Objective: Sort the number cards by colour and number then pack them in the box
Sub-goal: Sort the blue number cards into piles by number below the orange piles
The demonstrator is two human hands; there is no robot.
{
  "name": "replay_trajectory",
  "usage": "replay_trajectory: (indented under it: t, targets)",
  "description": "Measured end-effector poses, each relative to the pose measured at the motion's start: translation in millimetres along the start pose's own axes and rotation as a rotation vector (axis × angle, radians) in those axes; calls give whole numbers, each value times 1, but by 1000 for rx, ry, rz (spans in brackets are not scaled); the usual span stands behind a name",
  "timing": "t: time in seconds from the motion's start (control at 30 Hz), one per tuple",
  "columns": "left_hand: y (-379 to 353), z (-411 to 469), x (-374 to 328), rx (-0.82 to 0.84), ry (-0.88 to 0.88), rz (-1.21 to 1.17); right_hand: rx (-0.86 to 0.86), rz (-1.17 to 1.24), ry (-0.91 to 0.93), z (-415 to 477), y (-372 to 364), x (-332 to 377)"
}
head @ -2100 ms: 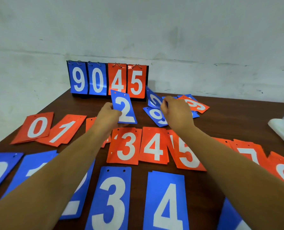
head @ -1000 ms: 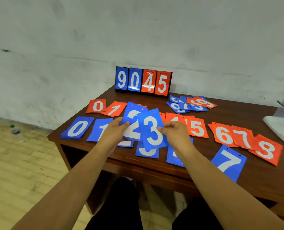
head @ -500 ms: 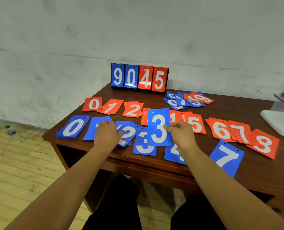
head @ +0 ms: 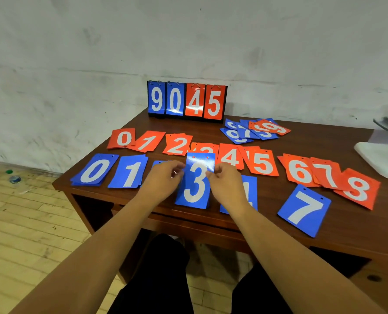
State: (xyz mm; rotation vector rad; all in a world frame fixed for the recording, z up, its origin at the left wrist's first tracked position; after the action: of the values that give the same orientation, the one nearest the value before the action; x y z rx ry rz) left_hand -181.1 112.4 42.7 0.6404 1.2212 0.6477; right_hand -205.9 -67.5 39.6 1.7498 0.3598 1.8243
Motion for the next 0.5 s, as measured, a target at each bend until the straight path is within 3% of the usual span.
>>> replay_trajectory:
  t: [0.07, 0.17, 0.3, 0.5]
  targets:
    - [7, 3, 6, -17, -13, 164, -2, -84, 13, 2, -4, -1]
    - [5, 7, 23, 161, 44, 416, 22, -241, 5, 4, -13, -5]
    - [1, 7, 34, 301, 62, 412, 11, -530, 77, 6, -15, -1]
    - [-1, 4, 31, 280, -8, 485, 6, -758, 195, 6, -22, 4]
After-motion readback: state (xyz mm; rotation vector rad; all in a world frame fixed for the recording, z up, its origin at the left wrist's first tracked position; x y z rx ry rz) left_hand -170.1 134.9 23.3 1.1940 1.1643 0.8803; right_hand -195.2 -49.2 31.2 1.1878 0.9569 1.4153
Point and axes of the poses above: each hand's wrist, its own z-axis towards the middle knuckle, its own y-axis out of the back of the hand, x = y × z, the point moved 7 cm from there along z, towards the middle knuckle, and after that the axes turned 2 degrees about -z, right-handed, at the moved point
